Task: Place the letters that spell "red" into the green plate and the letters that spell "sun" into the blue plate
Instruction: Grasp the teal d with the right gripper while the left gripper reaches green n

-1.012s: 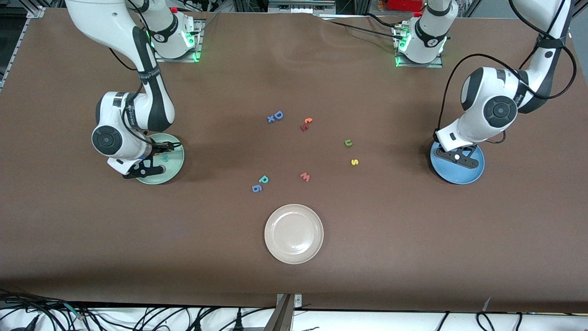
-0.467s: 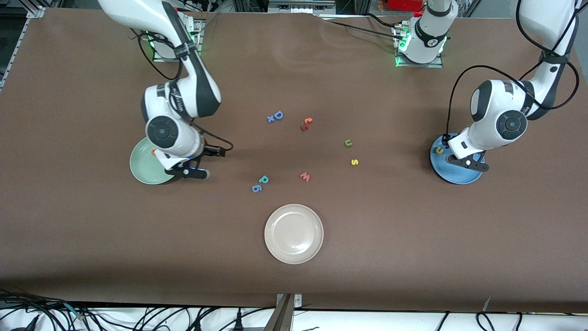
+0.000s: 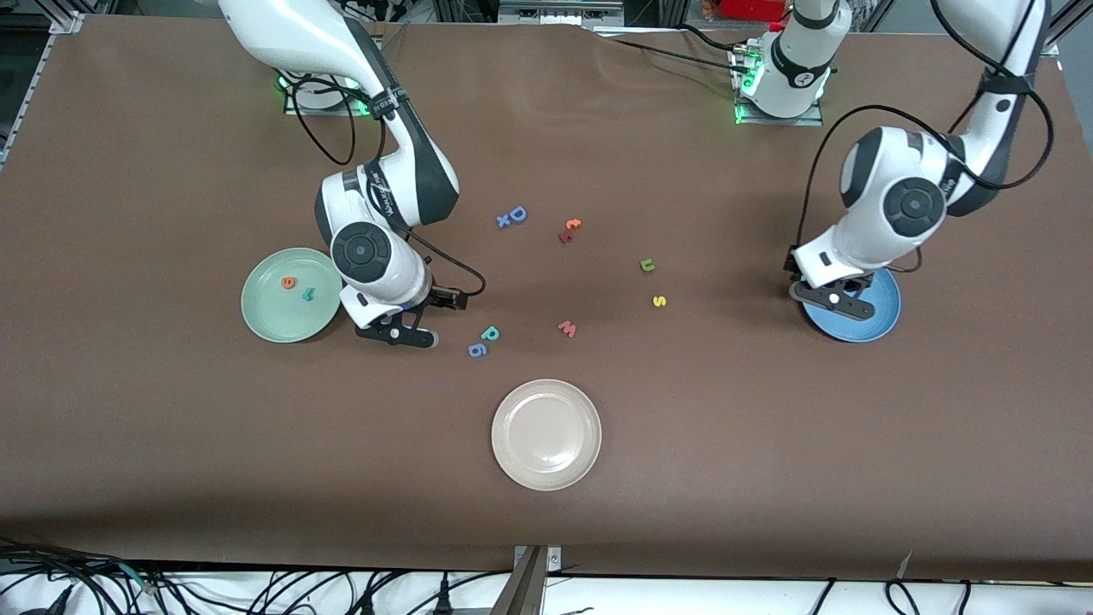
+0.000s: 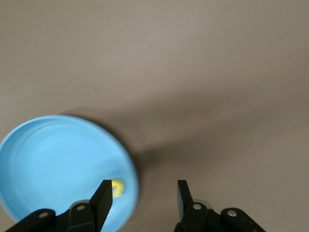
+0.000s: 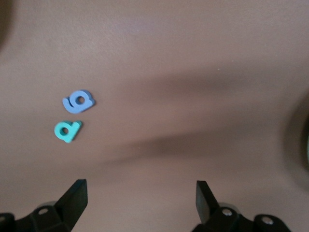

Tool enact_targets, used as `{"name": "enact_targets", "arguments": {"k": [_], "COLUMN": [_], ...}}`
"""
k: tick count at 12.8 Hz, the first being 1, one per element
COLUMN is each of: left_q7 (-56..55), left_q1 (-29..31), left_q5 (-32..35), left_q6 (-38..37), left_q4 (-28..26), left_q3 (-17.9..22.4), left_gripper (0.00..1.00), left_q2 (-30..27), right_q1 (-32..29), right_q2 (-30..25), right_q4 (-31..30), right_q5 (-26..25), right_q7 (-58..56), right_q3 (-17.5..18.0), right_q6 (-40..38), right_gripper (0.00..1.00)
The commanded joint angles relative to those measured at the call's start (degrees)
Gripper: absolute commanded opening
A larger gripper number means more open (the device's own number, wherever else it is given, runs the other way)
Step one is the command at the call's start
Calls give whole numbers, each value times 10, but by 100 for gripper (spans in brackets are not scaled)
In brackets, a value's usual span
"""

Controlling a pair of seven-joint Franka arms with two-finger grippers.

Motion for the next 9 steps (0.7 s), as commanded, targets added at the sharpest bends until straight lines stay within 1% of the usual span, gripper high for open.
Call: {"name": "enact_targets", "arguments": {"k": [1,2,4,5,7,9], "left_q7": [-69,-87,-210,-266,-377,-451], "left_q1": [-51,-65,-112,-134,-147,-157], "left_q5": [-33,-38,-65,-66,-66,-67], "left_q6": [-14,-14,-14,-14,-12,-7], "left_q4": [19,19,18,18,21,34], "left_q3": [5,4,2,-2,-30,-34], "left_gripper": [62,62,62,62,62,61], "left_q2": [-7,-5,3,6,22,41], "right_q1": [34,47,59,63,71,78], "right_q2": [51,68,86,93,107,121], "right_q4": [57,72,74,74,75,75], "right_q5": [7,5,7,5,5,3], "right_q7": [168,236,340,375,403,416], "right_q3": [-1,-1,0,2,2,1], "right_q6": [5,16,60,77,95,129], "right_gripper": [99,99,99,98,85,75]}}
